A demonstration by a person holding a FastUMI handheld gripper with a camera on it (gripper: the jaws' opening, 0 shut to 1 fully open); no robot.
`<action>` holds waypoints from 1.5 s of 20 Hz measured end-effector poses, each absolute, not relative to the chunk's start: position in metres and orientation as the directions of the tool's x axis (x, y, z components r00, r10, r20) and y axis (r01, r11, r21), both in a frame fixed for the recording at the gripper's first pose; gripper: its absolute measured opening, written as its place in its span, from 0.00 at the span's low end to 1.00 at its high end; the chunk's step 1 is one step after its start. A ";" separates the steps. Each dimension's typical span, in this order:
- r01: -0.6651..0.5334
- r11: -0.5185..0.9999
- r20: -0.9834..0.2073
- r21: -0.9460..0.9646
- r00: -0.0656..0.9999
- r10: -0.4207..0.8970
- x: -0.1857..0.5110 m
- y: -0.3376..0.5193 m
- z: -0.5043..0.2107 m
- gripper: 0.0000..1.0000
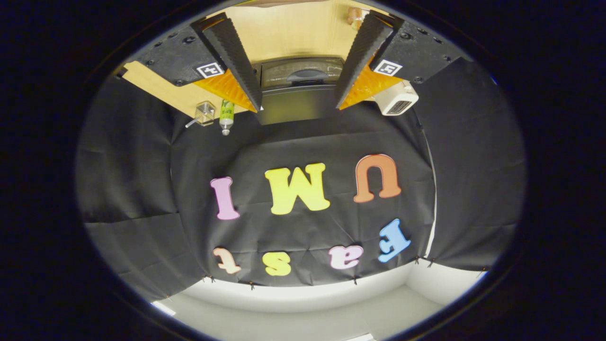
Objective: Open the toaster oven, put the food inside, and close the toaster oven door.
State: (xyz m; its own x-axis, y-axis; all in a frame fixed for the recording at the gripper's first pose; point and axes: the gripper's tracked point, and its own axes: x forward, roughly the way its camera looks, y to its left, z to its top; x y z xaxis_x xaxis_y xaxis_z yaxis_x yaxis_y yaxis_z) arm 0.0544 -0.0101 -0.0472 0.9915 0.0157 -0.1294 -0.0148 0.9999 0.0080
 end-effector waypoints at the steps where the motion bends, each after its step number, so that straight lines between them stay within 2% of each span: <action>1: -0.017 1.000 -0.161 -0.008 0.987 0.016 0.067 -0.011 -0.059 0.99; 9: 0.010 1.000 -0.361 -0.018 0.932 -0.016 0.182 -0.017 -0.160 1.00; 15: -0.019 1.000 -0.421 -0.016 0.907 0.010 0.230 0.003 -0.202 1.00; 19: 0.011 0.998 -0.399 -0.062 0.916 -0.035 0.233 0.015 -0.216 1.00; 22: 0.012 0.991 -0.333 -0.130 0.941 -0.056 0.226 0.017 -0.216 1.00; 30: -0.012 0.999 -0.390 -0.053 0.921 -0.009 0.186 0.008 -0.233 1.00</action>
State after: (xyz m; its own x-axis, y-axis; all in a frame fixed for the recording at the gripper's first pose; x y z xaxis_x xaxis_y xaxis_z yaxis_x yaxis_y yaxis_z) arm 0.1858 0.0080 -0.2326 0.9208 -0.0093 -0.3899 -0.0122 0.9985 -0.0528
